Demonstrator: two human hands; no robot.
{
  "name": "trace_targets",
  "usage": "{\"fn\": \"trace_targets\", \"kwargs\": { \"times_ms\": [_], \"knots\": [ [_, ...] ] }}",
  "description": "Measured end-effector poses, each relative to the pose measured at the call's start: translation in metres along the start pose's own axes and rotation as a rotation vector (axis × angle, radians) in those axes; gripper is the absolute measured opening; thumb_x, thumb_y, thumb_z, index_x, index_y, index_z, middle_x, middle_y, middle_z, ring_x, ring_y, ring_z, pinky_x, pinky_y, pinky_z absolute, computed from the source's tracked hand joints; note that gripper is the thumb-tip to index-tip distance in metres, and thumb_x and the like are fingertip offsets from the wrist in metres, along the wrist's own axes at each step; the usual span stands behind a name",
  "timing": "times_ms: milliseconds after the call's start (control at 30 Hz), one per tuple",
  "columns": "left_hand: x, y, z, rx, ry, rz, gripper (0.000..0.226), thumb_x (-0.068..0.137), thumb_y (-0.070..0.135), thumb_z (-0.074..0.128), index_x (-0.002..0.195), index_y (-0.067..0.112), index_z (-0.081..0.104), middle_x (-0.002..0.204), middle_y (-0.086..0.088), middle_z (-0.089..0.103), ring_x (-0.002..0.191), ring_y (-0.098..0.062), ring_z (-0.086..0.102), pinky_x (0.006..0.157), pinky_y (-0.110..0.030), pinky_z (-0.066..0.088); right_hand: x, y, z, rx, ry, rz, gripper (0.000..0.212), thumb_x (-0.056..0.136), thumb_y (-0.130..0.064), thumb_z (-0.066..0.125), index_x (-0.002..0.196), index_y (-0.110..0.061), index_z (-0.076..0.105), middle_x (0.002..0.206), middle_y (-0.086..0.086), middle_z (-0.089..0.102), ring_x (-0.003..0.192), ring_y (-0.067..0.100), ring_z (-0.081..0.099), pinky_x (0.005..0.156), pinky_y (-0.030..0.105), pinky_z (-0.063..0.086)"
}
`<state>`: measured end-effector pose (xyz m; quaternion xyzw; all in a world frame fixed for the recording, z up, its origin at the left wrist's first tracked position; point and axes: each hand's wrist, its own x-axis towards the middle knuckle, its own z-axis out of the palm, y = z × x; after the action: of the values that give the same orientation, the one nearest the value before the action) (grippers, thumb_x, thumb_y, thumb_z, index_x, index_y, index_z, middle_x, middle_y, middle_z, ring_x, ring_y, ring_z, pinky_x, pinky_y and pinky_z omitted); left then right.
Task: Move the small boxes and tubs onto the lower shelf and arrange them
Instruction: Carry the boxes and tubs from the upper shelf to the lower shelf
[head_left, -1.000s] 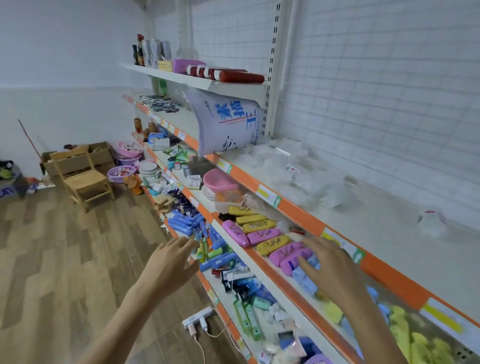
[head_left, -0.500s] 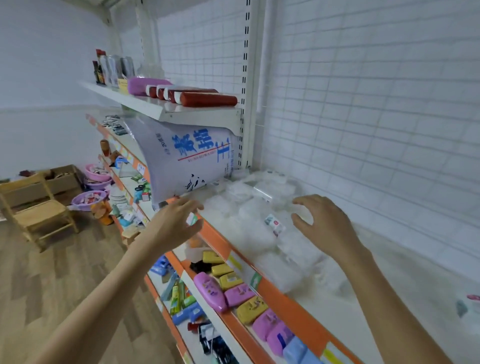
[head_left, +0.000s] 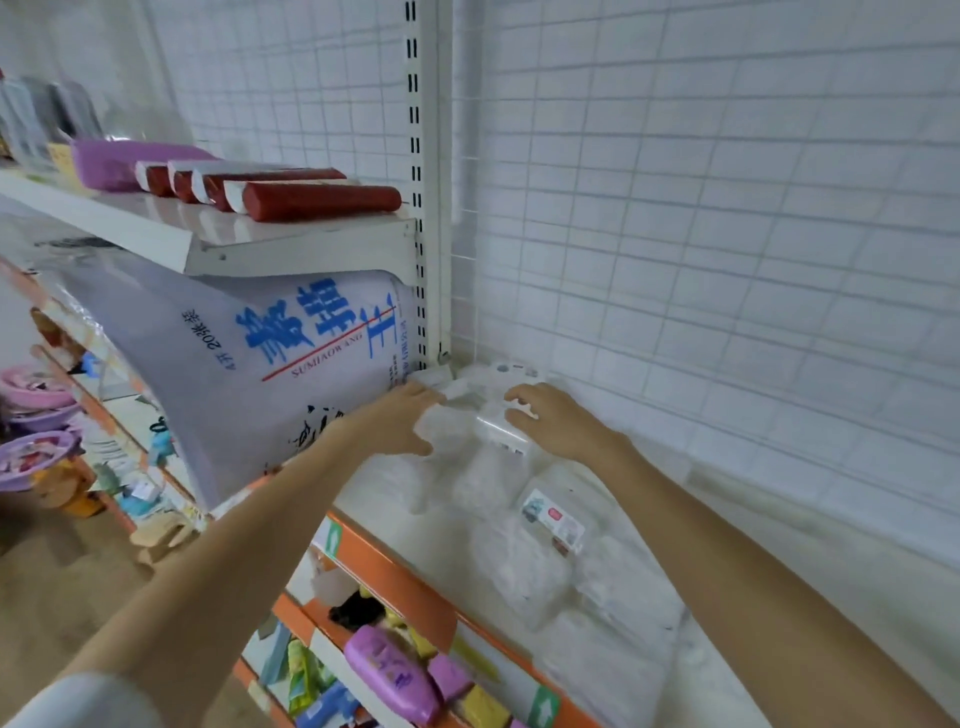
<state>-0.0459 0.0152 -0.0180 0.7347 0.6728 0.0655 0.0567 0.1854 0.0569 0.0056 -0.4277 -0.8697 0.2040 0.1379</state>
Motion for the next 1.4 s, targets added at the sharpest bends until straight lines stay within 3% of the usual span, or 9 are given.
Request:
{"fn": "trace_targets", "kwargs": {
  "times_ms": [167,333,433,533,633,733,1100,1267,1400],
  "knots": [
    [0.020,-0.016,0.012,0.049,-0.045,0.087,0.076,0.075,0.027,0.072,0.139,0.026,0.031,0.145,0.002,0.027,0.132,-0.021,0.028,0.109,-0.039,0.027,0.021,-0.002,0.007,0.162,-0.098,0.187,0.039,0.093,-0.048,0.042,0.123,-0.026,0.053,0.127,0.000,0.051,0.111,0.015,0.048,0.095,0.027,0.036],
    [0.027,-0.023,0.012,-0.064,-0.073,0.166,0.075,0.074,0.026,0.073,0.135,0.024,0.030,0.140,0.002,0.023,0.123,-0.020,0.036,0.098,-0.032,0.034,0.038,0.002,0.010,0.047,-0.090,0.309,0.034,0.097,-0.016,0.035,0.122,-0.005,0.056,0.131,0.010,0.052,0.120,0.026,0.047,0.098,0.029,0.034],
    [0.027,-0.027,0.014,-0.112,-0.068,0.194,0.071,0.076,0.025,0.072,0.133,0.022,0.031,0.137,0.000,0.022,0.118,-0.020,0.038,0.094,-0.028,0.037,0.047,0.011,0.008,-0.039,-0.112,0.359,0.029,0.094,-0.012,0.041,0.108,-0.001,0.064,0.115,0.010,0.062,0.106,0.026,0.057,0.081,0.029,0.044],
    [0.028,-0.031,0.017,-0.152,-0.072,0.208,0.067,0.076,0.027,0.072,0.130,0.022,0.033,0.133,0.000,0.022,0.120,-0.020,0.035,0.098,-0.031,0.038,0.045,0.022,0.003,-0.032,-0.163,0.368,0.027,0.095,-0.010,0.040,0.083,-0.018,0.063,0.084,-0.001,0.059,0.076,0.012,0.054,0.061,0.019,0.037],
    [0.030,-0.033,0.020,-0.183,-0.068,0.201,0.064,0.076,0.028,0.072,0.127,0.023,0.035,0.131,0.000,0.023,0.123,-0.020,0.031,0.100,-0.032,0.037,0.040,0.030,-0.004,-0.033,-0.277,0.379,0.033,0.088,0.000,0.044,0.105,-0.020,0.064,0.114,0.001,0.060,0.102,0.016,0.054,0.088,0.028,0.044],
    [0.031,-0.033,0.023,-0.186,-0.048,0.204,0.062,0.076,0.031,0.072,0.126,0.023,0.036,0.132,-0.001,0.025,0.126,-0.021,0.026,0.102,-0.033,0.032,0.033,0.028,-0.001,-0.025,-0.347,0.352,0.054,0.084,0.004,0.052,0.132,-0.021,0.049,0.138,-0.001,0.042,0.129,0.018,0.038,0.106,0.031,0.034],
    [0.026,-0.027,0.024,-0.144,0.001,0.203,0.063,0.076,0.036,0.072,0.126,0.021,0.036,0.133,-0.001,0.030,0.126,-0.019,0.027,0.103,-0.037,0.034,0.026,0.022,0.017,-0.085,-0.157,0.240,0.038,0.093,-0.010,0.049,0.129,-0.021,0.050,0.128,0.007,0.048,0.116,0.022,0.049,0.085,0.024,0.039],
    [0.022,-0.023,0.018,-0.070,0.000,0.212,0.058,0.079,0.030,0.069,0.127,0.018,0.038,0.134,-0.002,0.034,0.124,-0.021,0.034,0.101,-0.037,0.038,0.023,0.028,0.018,-0.173,-0.196,0.226,0.034,0.094,-0.018,0.049,0.123,-0.035,0.052,0.122,0.001,0.057,0.105,0.019,0.057,0.089,0.034,0.048],
    [0.020,-0.023,0.016,-0.093,0.096,0.204,0.039,0.085,0.024,0.056,0.122,0.015,0.047,0.126,-0.003,0.046,0.109,-0.018,0.046,0.085,-0.028,0.040,0.018,0.033,0.021,-0.127,-0.195,0.178,0.041,0.091,-0.013,0.052,0.129,-0.028,0.049,0.129,-0.004,0.052,0.120,0.018,0.048,0.099,0.034,0.041]
  ]
}}
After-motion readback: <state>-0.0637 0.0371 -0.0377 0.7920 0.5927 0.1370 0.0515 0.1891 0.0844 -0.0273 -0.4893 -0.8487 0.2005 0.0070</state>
